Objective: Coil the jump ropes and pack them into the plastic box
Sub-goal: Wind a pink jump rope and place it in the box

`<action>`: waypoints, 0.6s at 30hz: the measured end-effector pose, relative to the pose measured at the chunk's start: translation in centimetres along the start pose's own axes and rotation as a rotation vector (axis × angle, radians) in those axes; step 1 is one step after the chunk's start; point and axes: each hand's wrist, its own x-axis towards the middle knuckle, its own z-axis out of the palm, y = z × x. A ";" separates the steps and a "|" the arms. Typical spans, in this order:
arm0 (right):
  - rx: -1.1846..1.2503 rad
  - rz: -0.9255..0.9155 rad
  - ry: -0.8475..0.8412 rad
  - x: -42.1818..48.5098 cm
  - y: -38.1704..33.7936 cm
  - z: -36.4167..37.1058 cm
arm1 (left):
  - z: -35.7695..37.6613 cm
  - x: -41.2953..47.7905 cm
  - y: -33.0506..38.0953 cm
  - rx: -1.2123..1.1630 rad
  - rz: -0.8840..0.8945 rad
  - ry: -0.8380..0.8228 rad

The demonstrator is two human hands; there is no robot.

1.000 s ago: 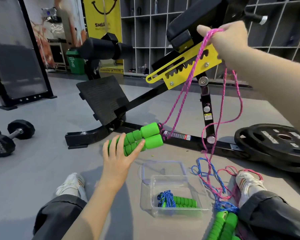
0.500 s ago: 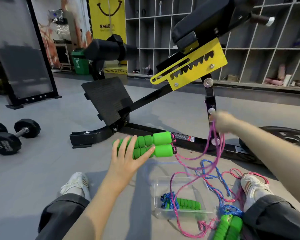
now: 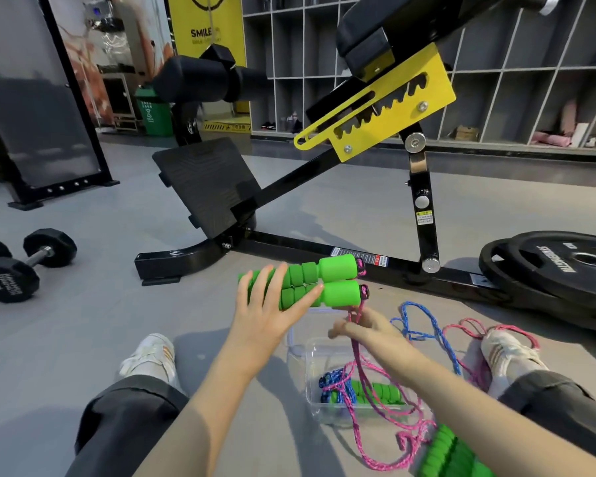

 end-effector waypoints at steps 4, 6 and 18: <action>-0.034 0.020 0.243 0.0 0.6 1.9 | 0.4 0.1 0.5 -0.035 -0.007 -0.041; -0.135 0.042 0.253 0.0 0.2 1.7 | 0.4 0.2 0.7 -0.037 -0.014 -0.046; -1.021 0.131 -0.332 -2.4 -4.5 -0.7 | 1.3 -0.8 1.1 -0.038 -0.022 -0.154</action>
